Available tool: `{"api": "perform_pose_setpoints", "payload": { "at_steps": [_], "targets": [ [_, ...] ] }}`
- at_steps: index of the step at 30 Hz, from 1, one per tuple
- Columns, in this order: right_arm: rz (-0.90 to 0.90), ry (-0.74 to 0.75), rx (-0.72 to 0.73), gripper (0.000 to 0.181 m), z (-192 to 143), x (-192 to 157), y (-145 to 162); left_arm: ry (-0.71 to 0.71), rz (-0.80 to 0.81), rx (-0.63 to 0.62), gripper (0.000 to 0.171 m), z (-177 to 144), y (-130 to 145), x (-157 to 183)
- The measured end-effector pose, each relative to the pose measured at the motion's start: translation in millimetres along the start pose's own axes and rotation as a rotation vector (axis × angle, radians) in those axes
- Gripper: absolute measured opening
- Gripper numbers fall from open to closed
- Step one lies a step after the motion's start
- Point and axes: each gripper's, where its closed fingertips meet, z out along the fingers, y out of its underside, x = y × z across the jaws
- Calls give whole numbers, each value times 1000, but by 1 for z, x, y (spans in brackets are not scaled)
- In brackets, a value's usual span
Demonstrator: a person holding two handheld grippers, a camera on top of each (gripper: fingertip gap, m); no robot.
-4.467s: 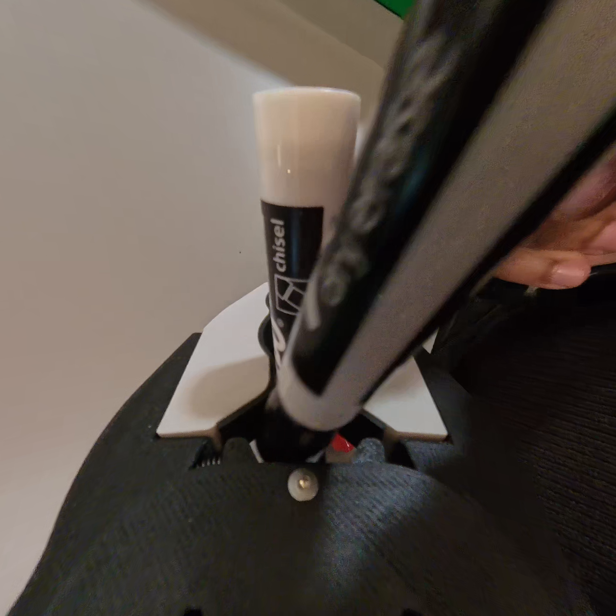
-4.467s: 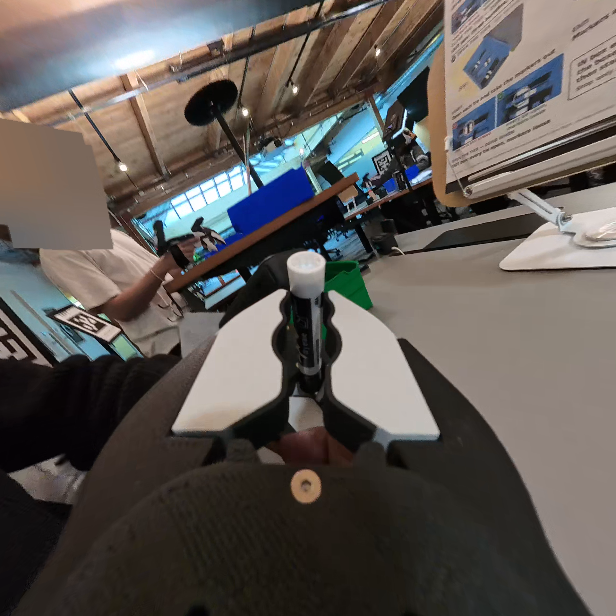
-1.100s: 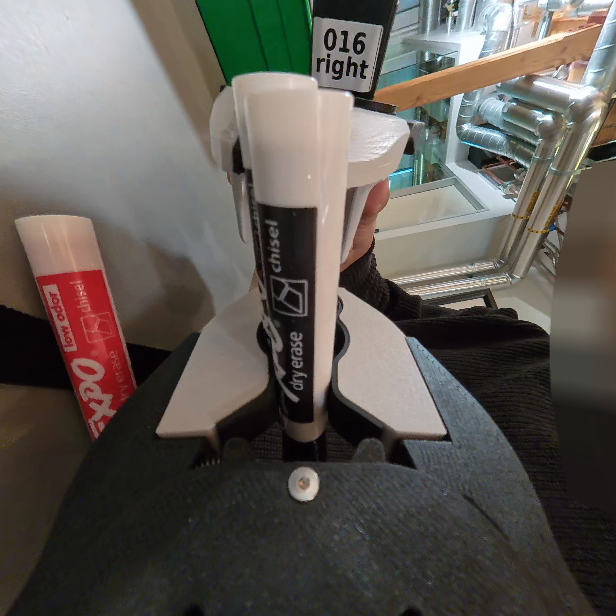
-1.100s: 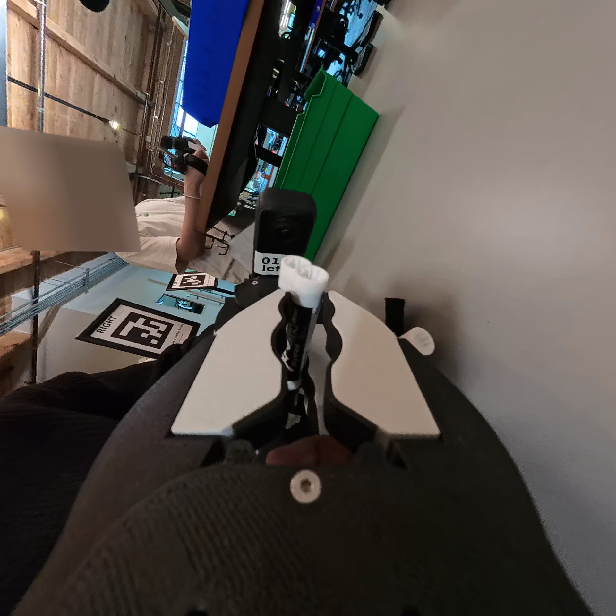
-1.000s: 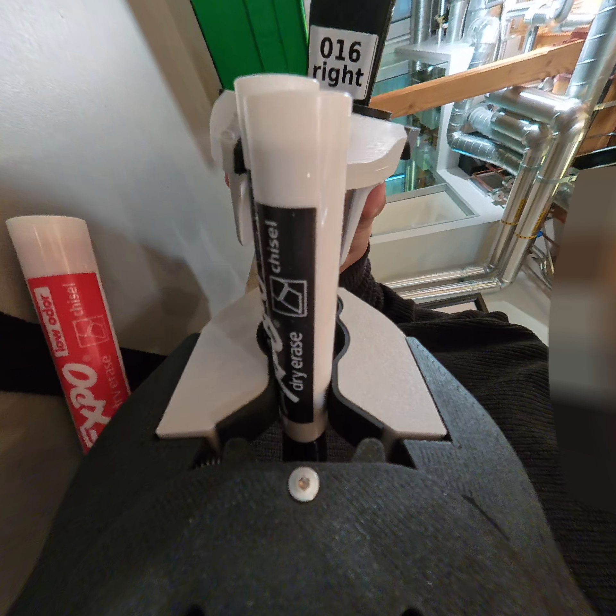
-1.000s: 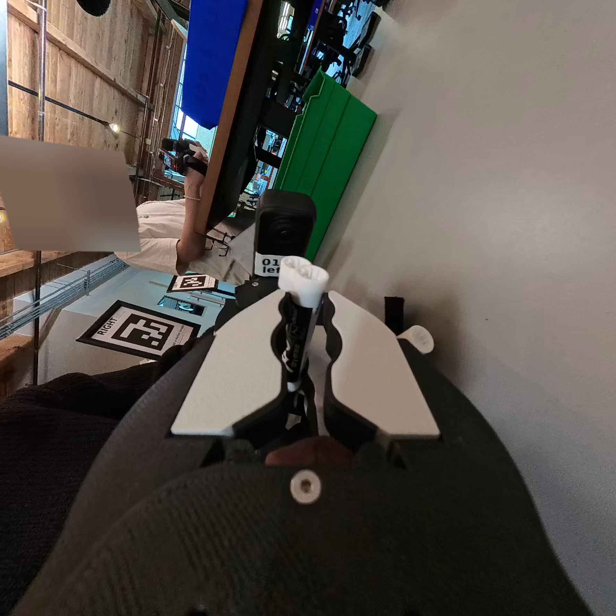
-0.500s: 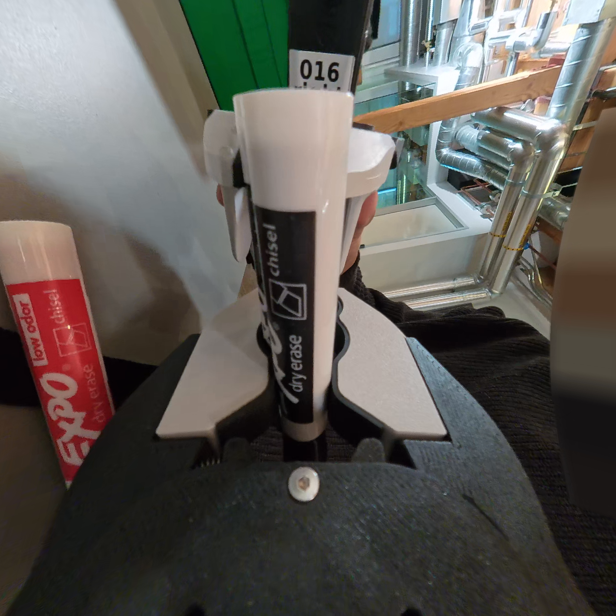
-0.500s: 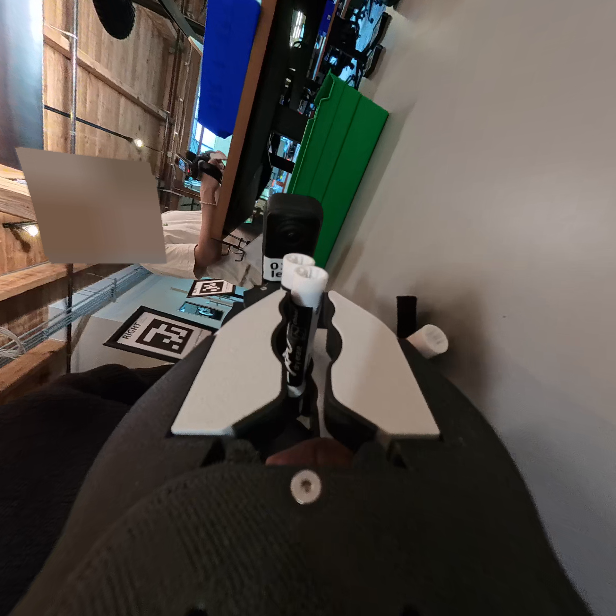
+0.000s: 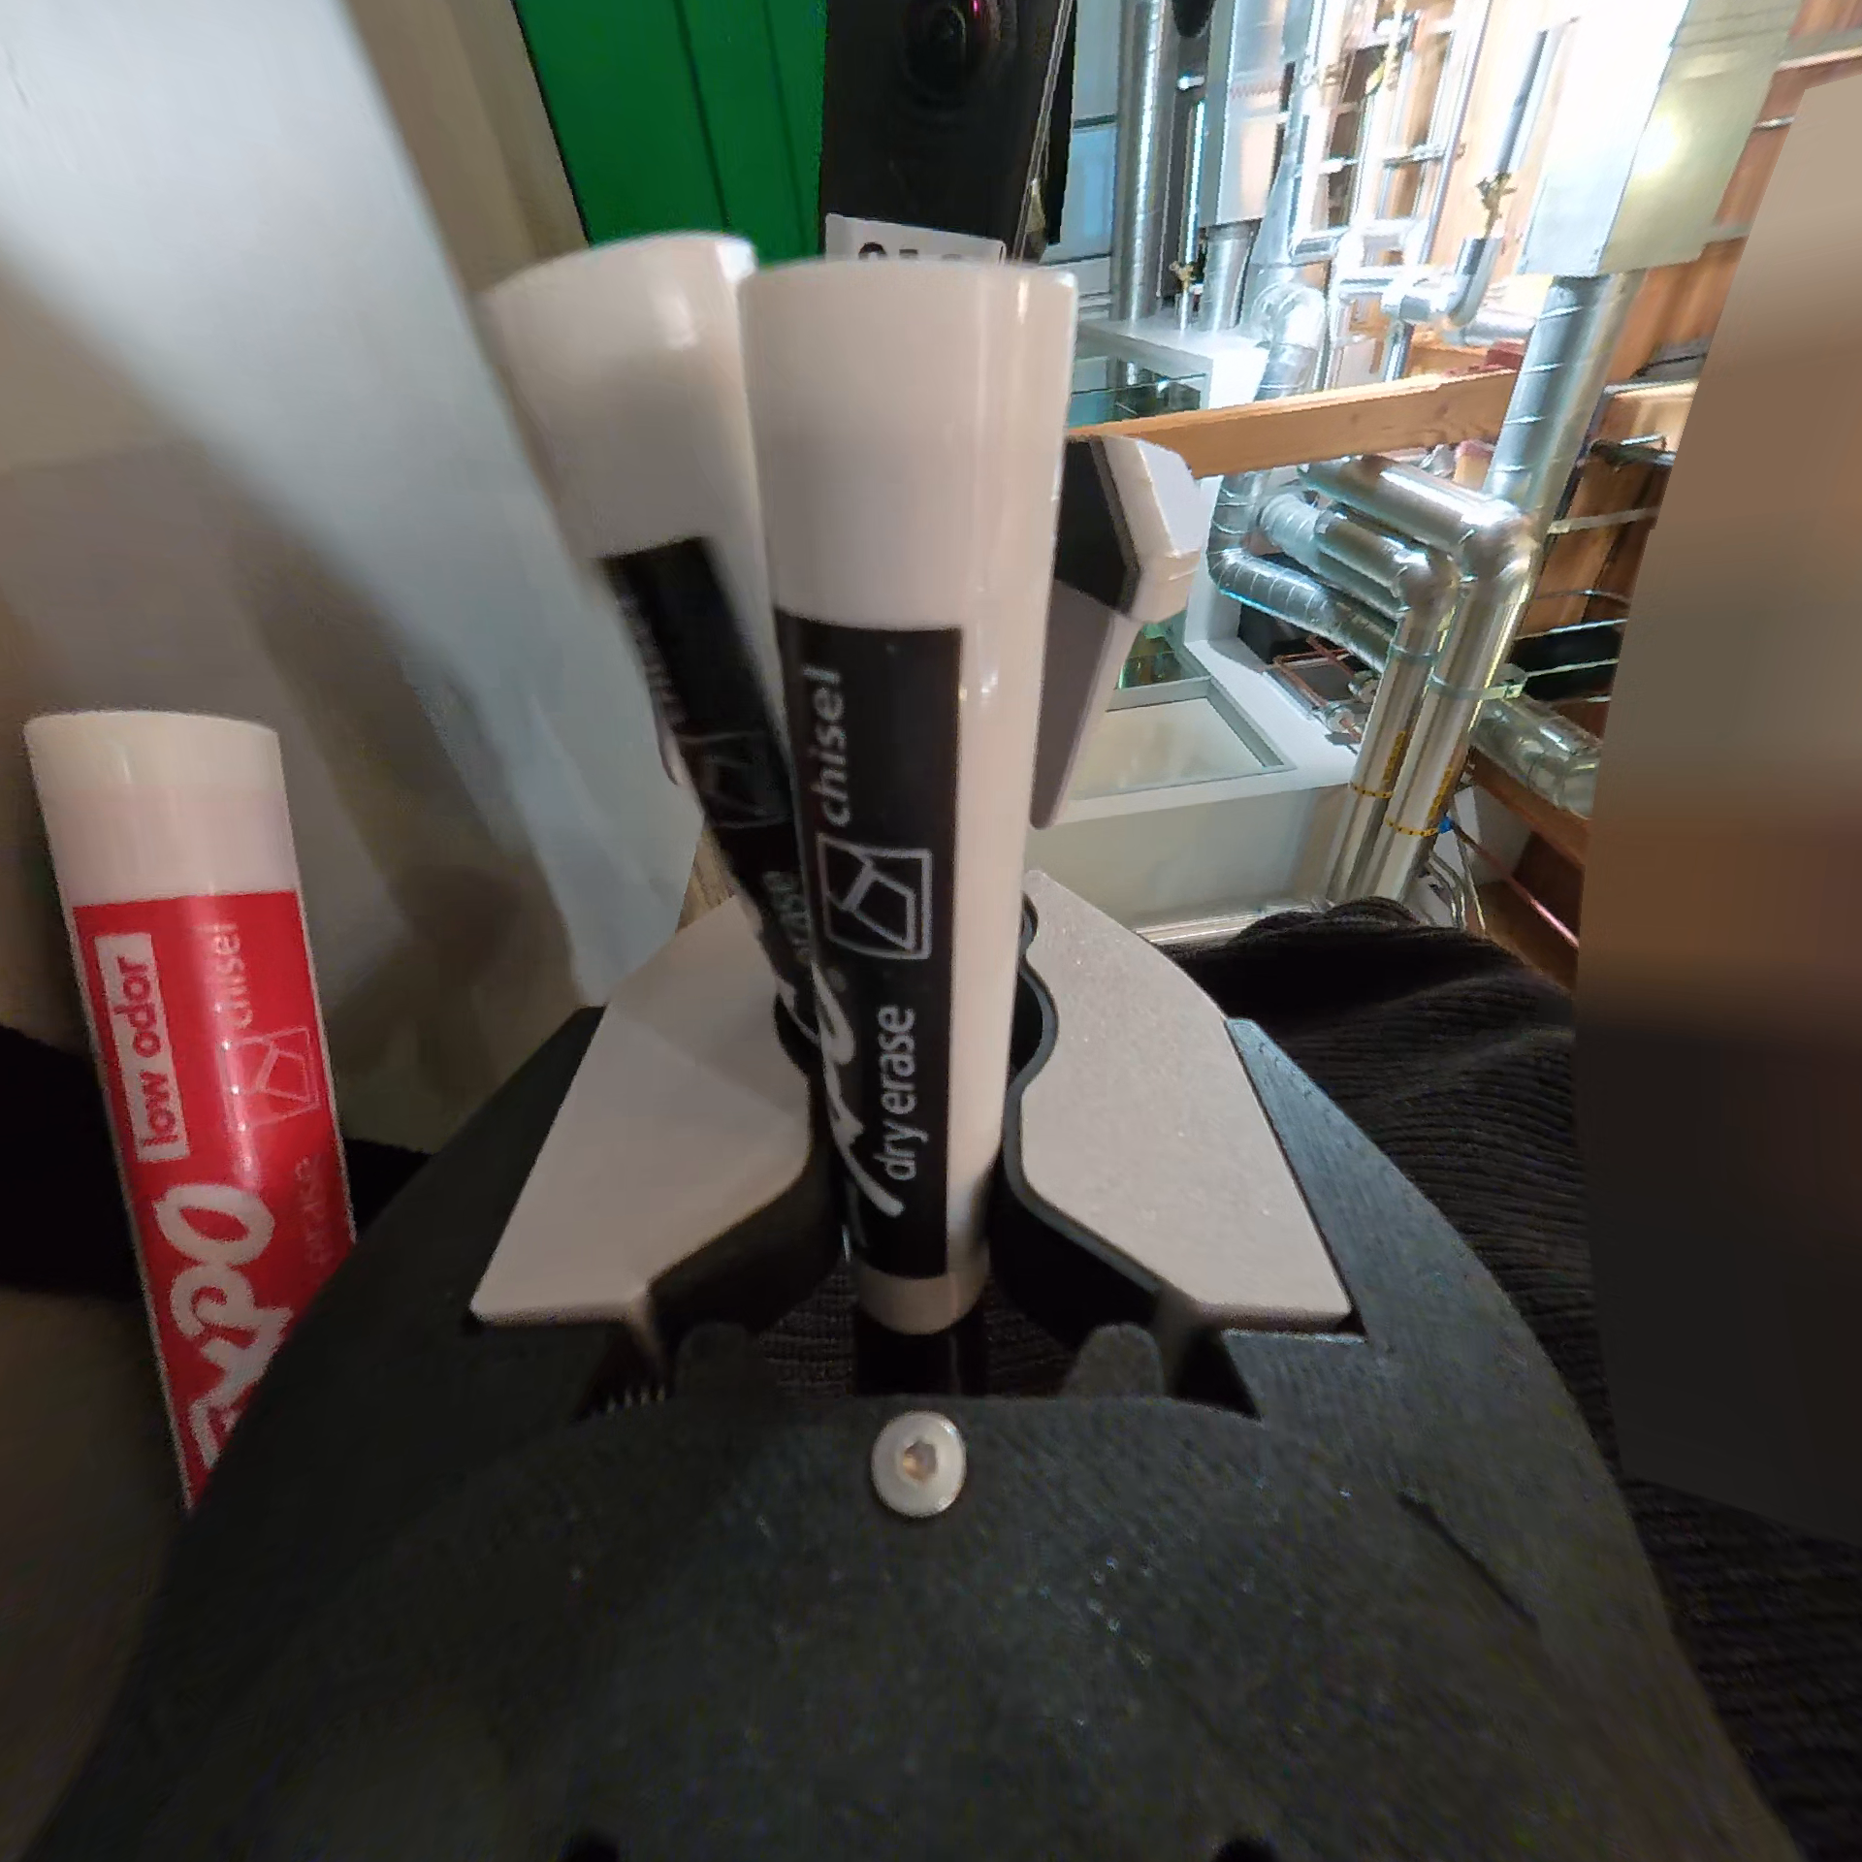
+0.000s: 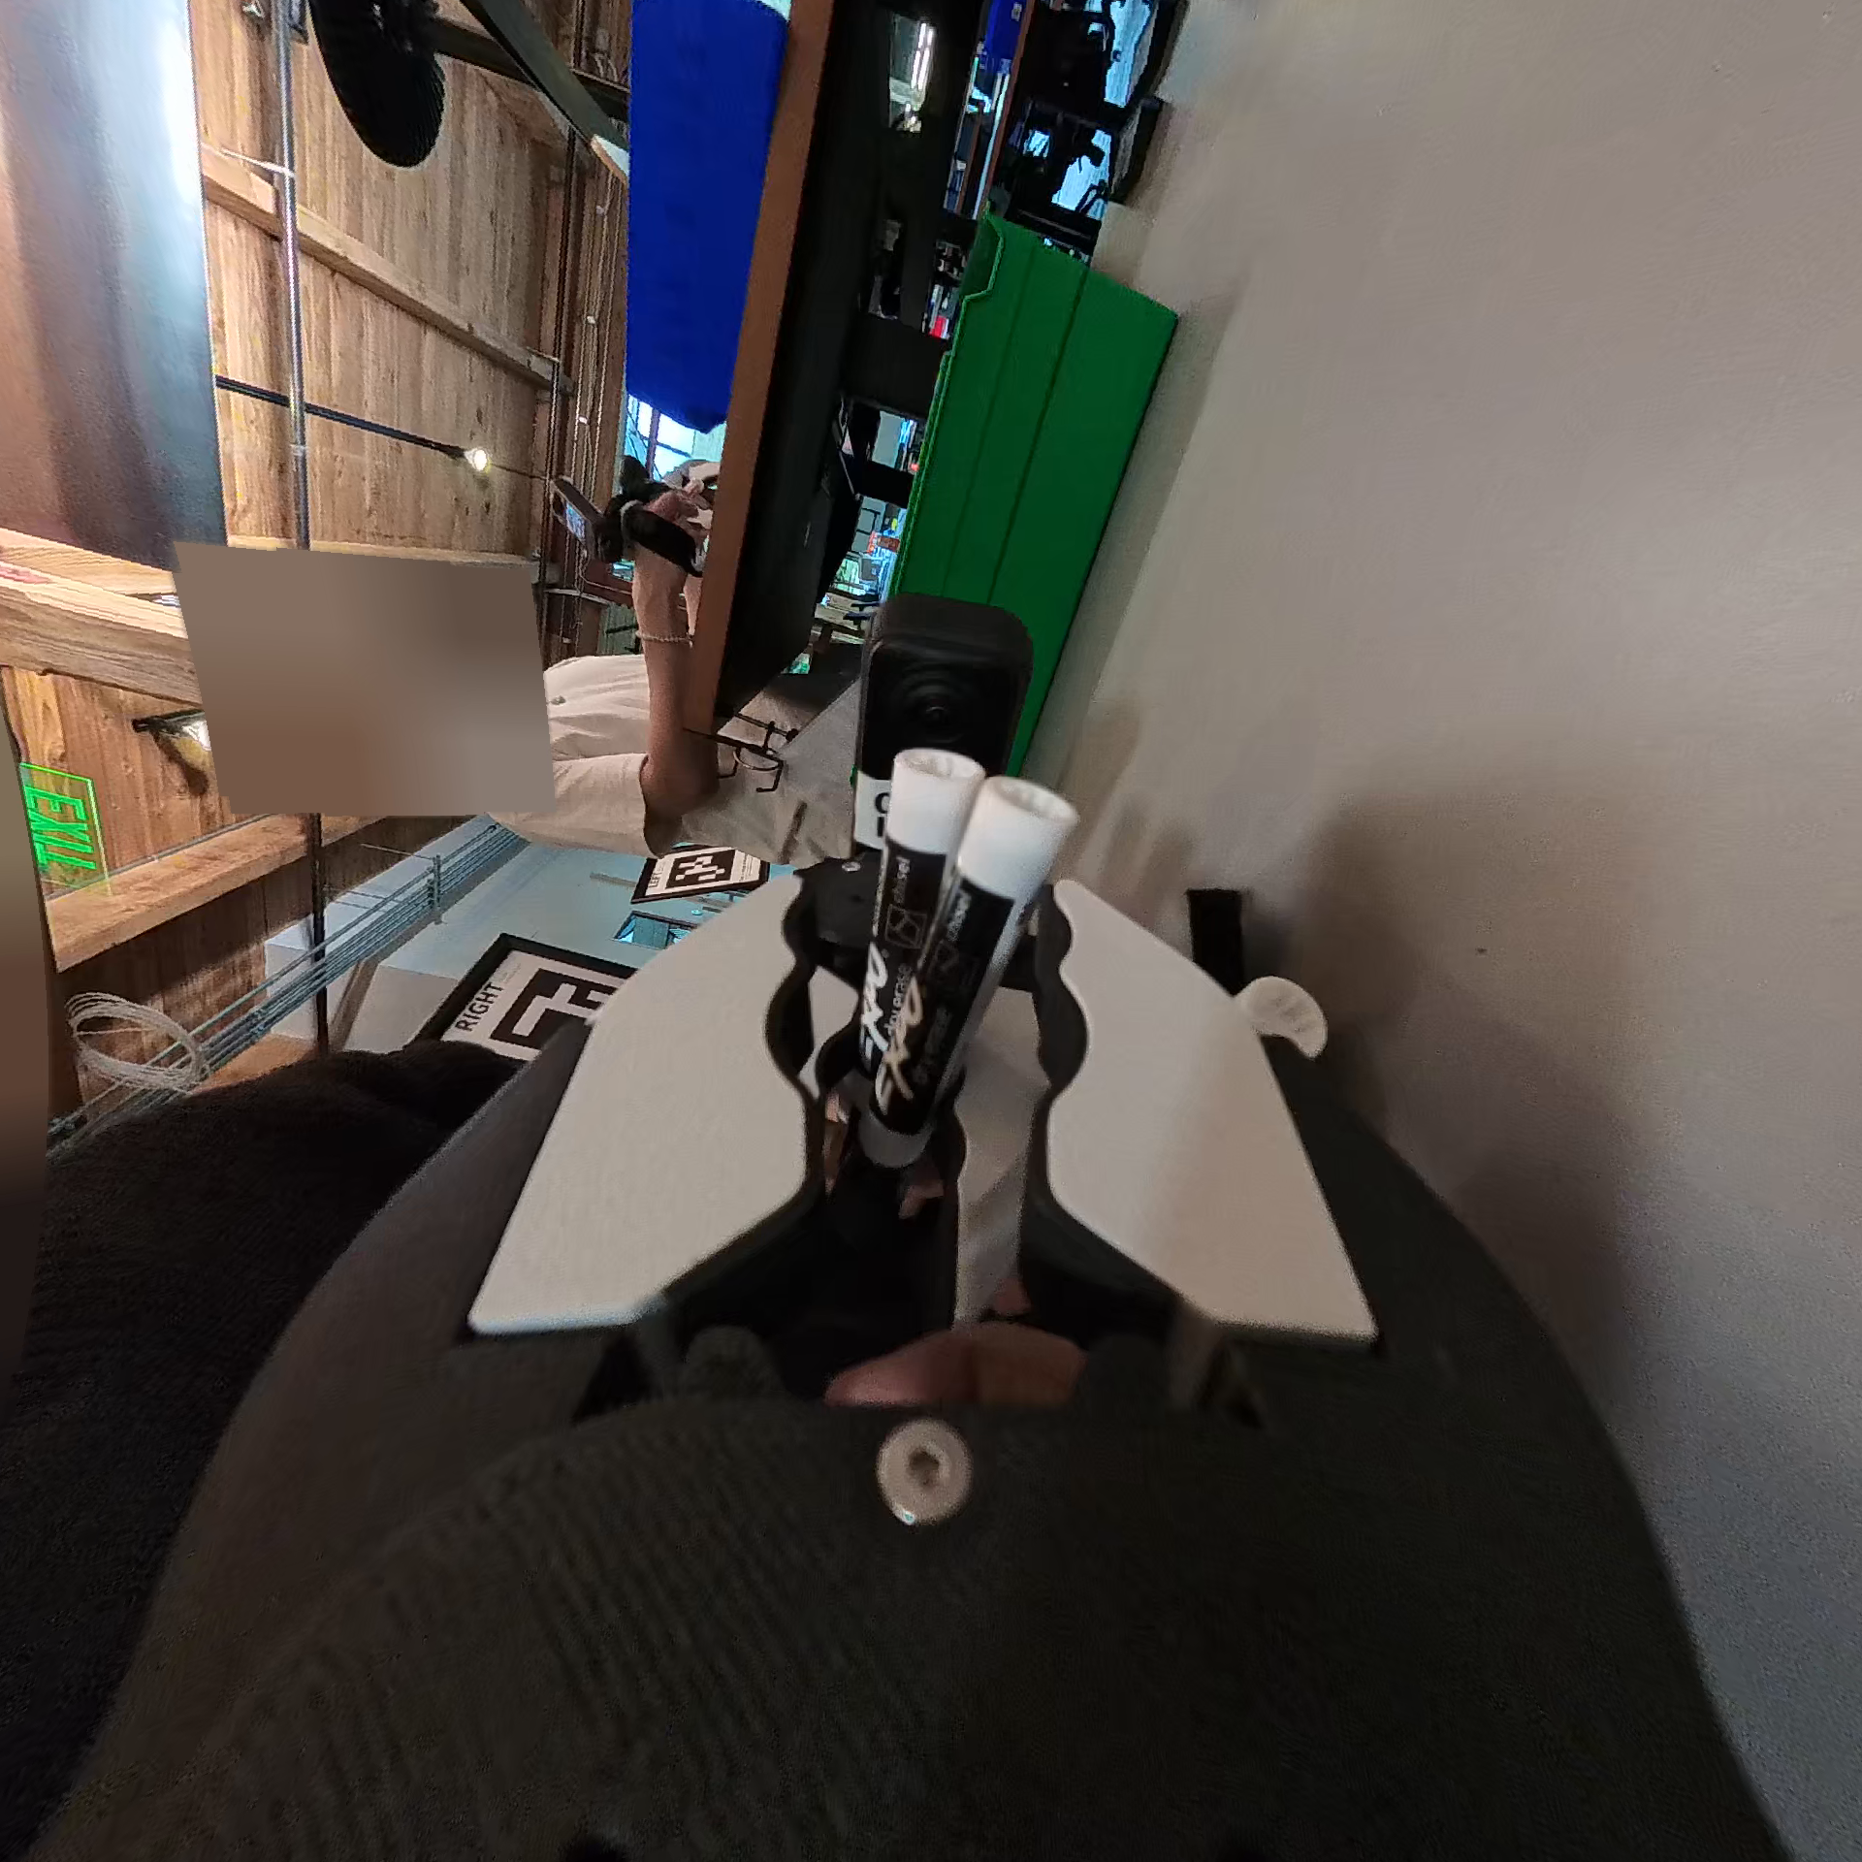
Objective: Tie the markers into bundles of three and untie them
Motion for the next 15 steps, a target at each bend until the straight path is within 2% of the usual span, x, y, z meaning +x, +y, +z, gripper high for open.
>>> {"api": "perform_pose_setpoints", "payload": {
  "at_steps": [8,15],
  "targets": [
    [-114,63,-7,39,-8,1,-7,-75,82,-1,33,-6,-8,-7],
    [-43,78,-47,42,2,17,4,-106,116,-42,33,-4,-1,-10]
  ]
}}
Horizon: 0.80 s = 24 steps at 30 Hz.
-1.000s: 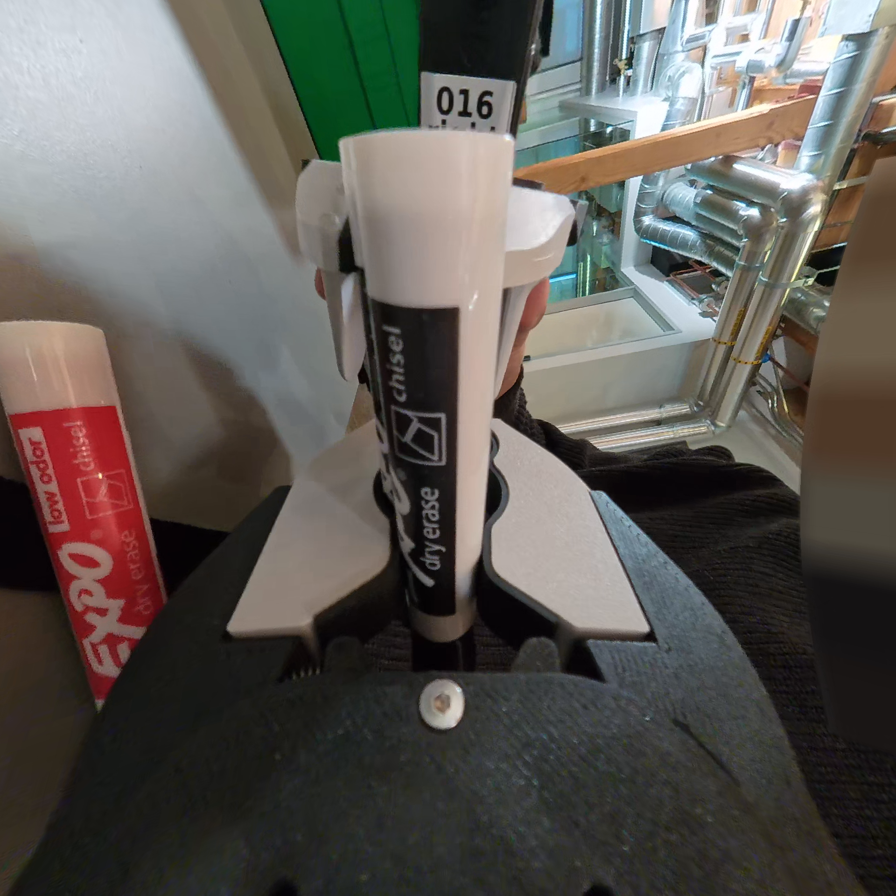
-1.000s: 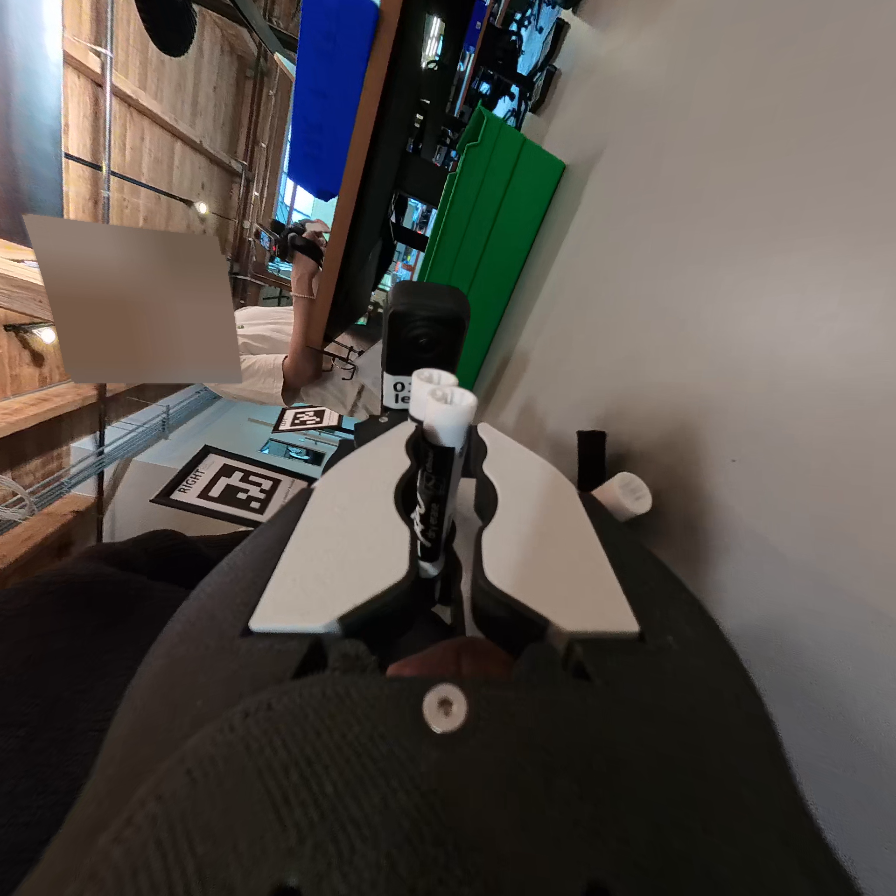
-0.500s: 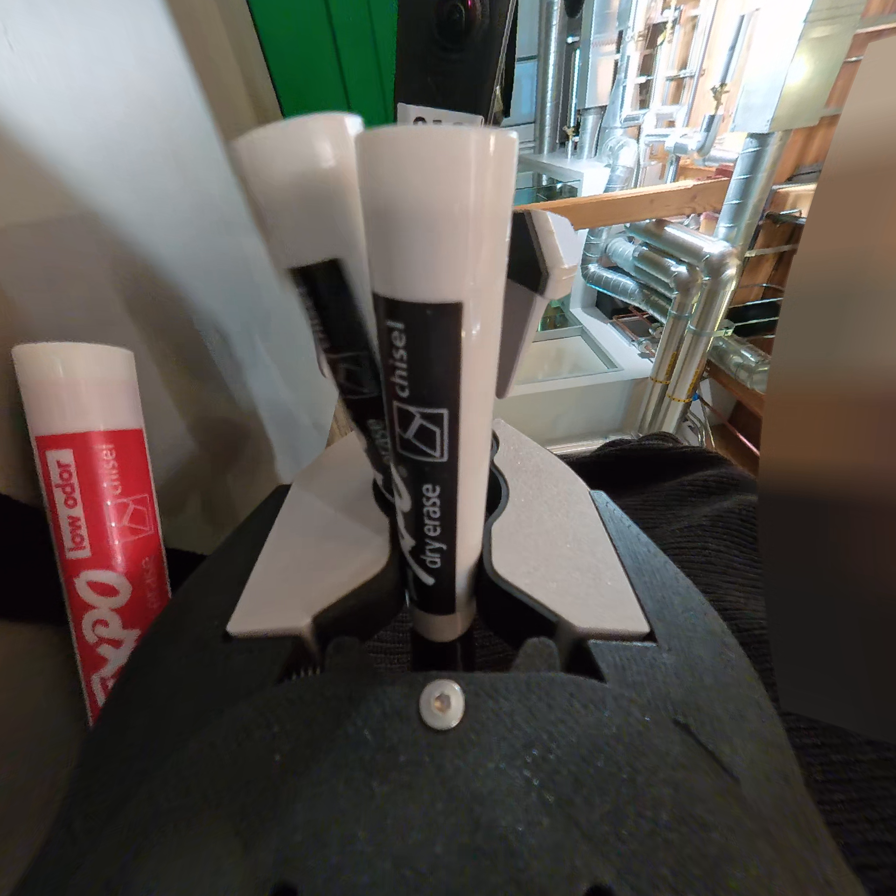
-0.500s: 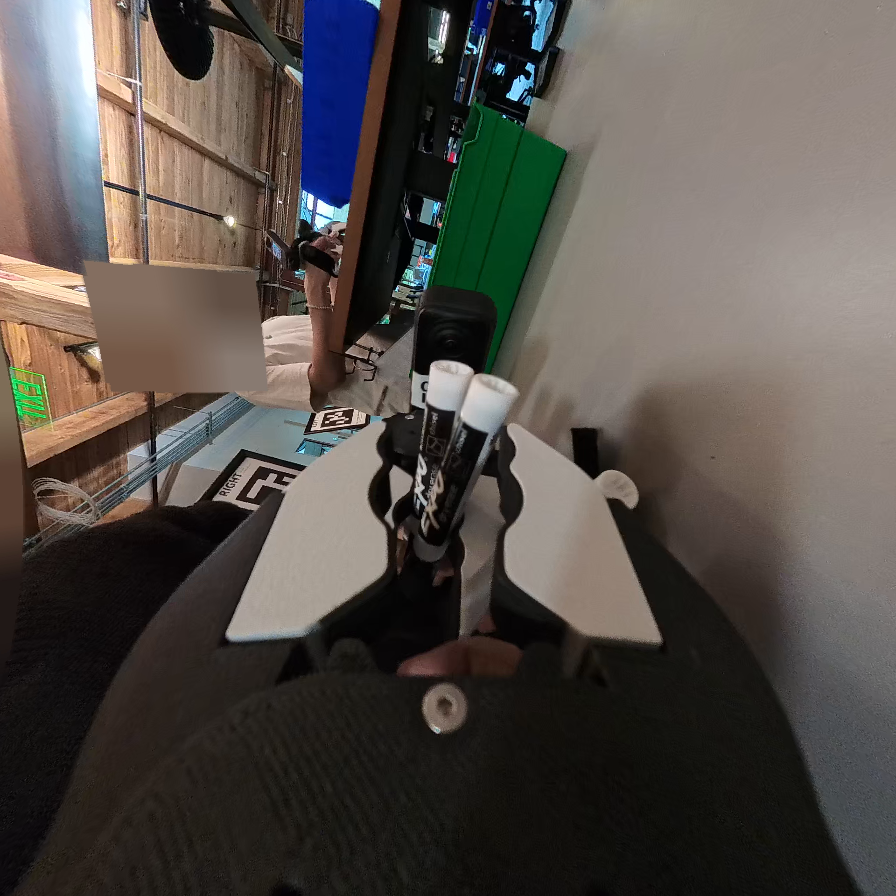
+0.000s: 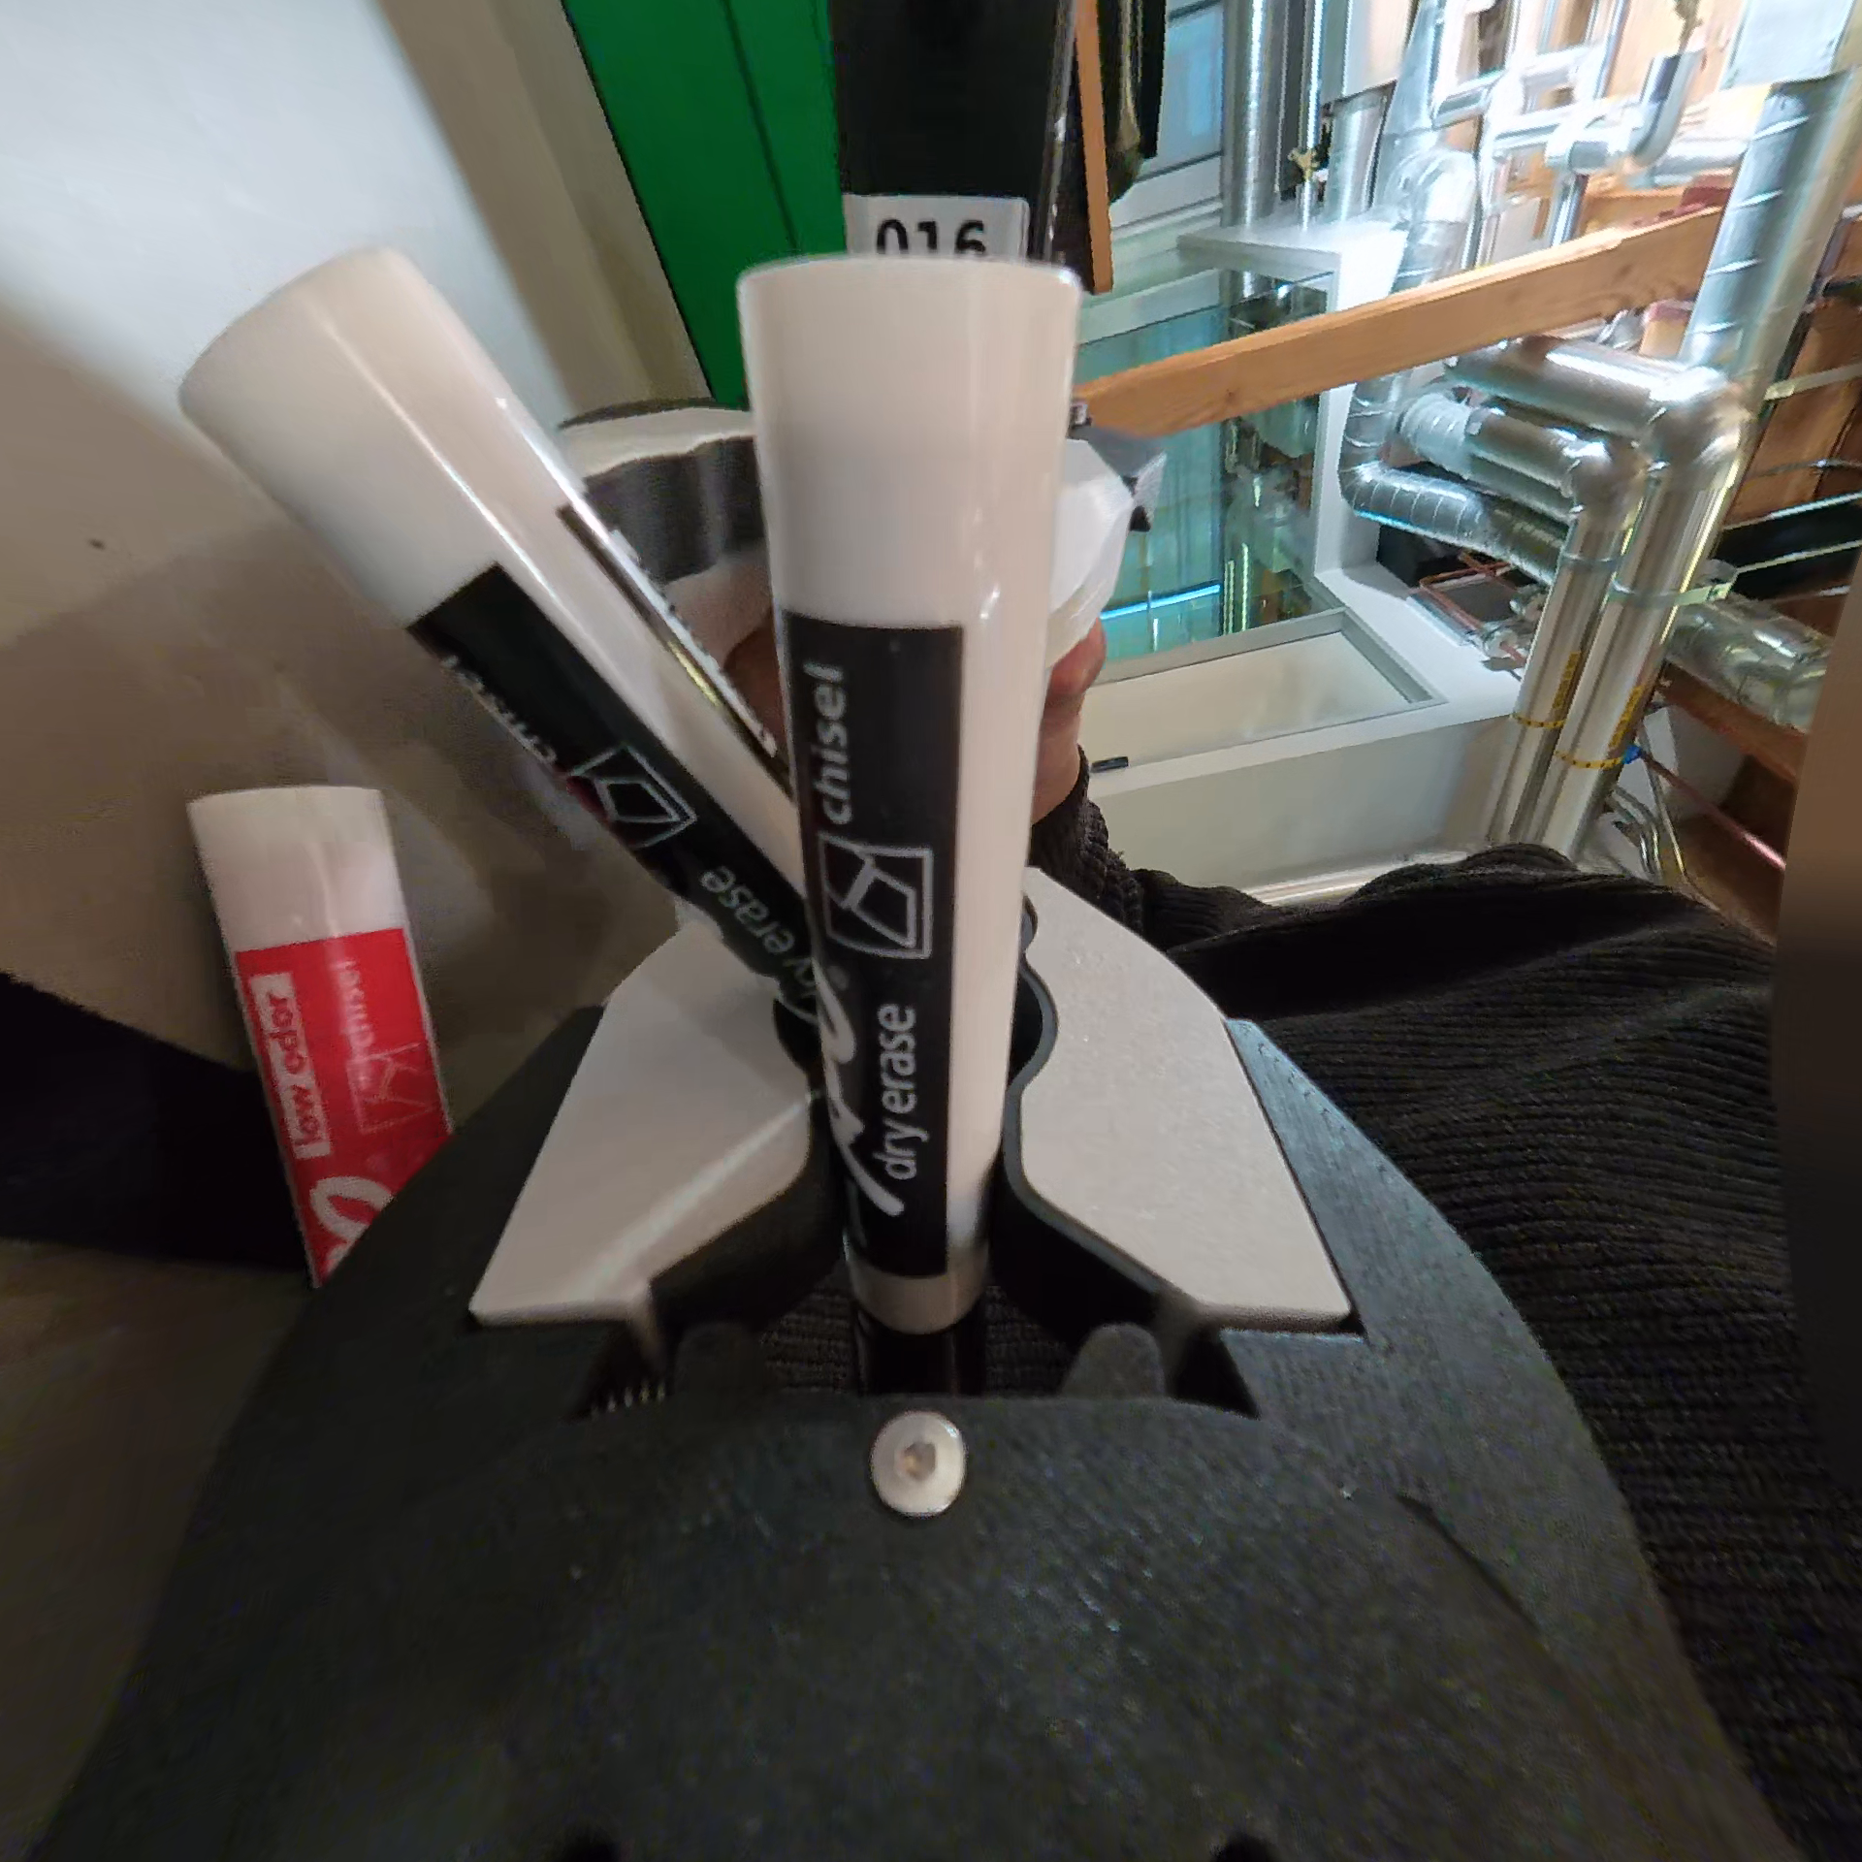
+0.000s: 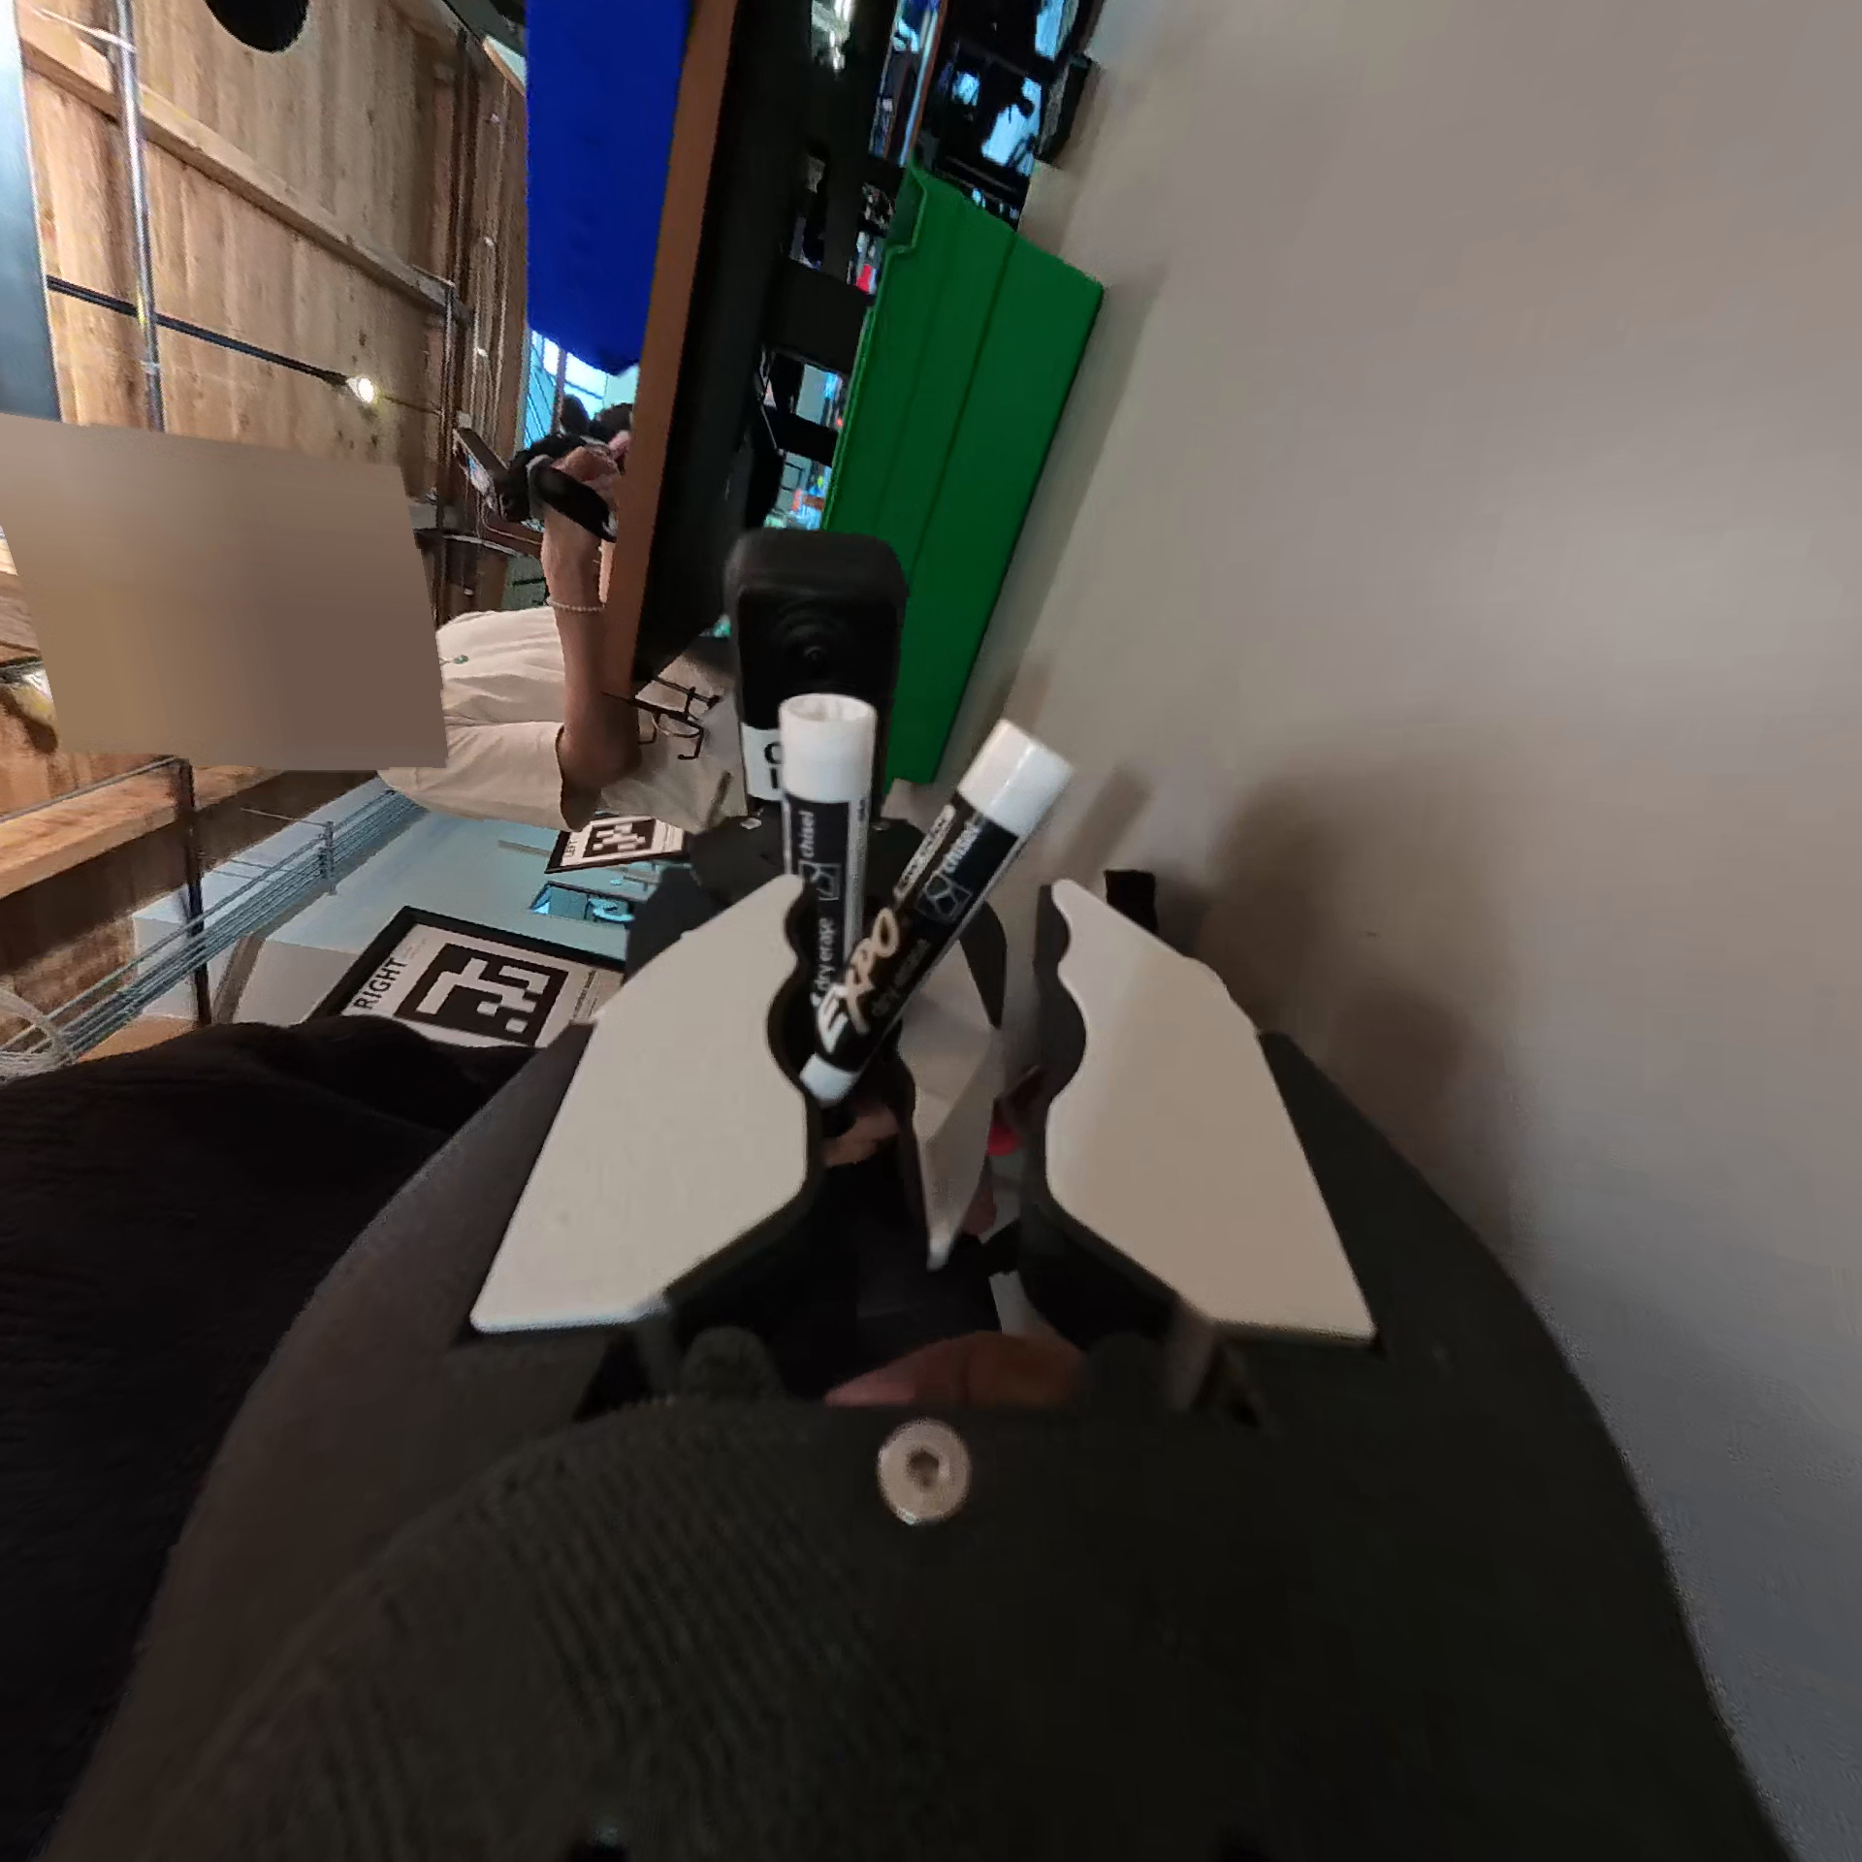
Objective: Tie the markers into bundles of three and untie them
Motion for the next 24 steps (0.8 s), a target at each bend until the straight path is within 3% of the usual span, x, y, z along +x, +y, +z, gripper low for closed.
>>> {"api": "perform_pose_setpoints", "payload": {
  "at_steps": [8,12,14,18,24],
  "targets": [
    [38,-33,-46,50,11,-1,12,10,37,-13,33,3,3,4],
    [68,-106,-42,21,12,-10,13,-2,58,-45,33,3,8,3],
    [65,-129,-38,20,12,-13,12,2,62,-46,33,3,8,4],
    [52,-125,51,18,3,-15,-3,-12,65,-16,33,-1,3,3],
    [-38,-97,296,17,-39,-20,-44,-115,135,62,33,-17,-14,-9]
  ]
}}
